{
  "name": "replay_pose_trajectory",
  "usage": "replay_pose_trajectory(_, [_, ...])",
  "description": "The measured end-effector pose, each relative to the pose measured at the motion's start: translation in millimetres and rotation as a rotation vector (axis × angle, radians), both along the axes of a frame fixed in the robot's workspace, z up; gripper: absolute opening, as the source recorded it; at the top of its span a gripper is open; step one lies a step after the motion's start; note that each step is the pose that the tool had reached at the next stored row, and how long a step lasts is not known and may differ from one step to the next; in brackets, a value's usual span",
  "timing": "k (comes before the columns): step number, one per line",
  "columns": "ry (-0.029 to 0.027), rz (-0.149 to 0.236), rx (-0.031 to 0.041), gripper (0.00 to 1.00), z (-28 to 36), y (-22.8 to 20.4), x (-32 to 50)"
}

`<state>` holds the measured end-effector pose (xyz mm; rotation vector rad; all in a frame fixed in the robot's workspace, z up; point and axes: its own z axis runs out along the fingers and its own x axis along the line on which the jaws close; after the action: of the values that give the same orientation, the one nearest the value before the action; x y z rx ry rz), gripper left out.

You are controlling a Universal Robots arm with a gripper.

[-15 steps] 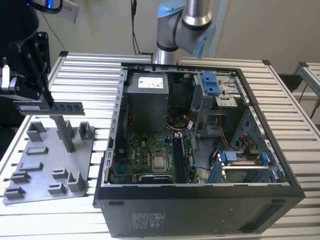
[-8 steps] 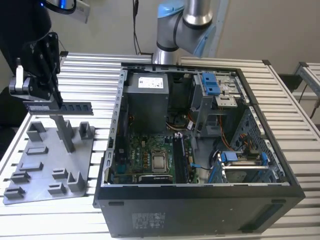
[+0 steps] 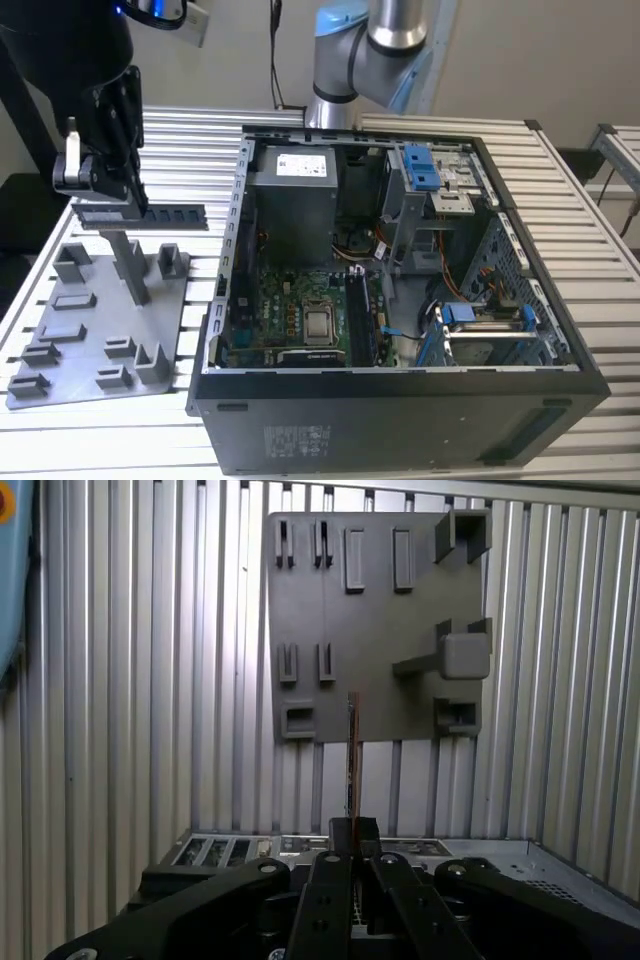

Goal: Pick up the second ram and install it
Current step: 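Pick up the second ram and move it above second insertion slot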

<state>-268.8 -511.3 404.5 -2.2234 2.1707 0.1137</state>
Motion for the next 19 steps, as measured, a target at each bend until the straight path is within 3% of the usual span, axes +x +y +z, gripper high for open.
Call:
replay_pose_trajectory(8, [0.0000,0.000,0.0000,0.14,0.0,0.0,27.7])
replay_pose_trajectory(19, [0.0001,0.000,-0.0001,0.14,0.0,0.0,77.1])
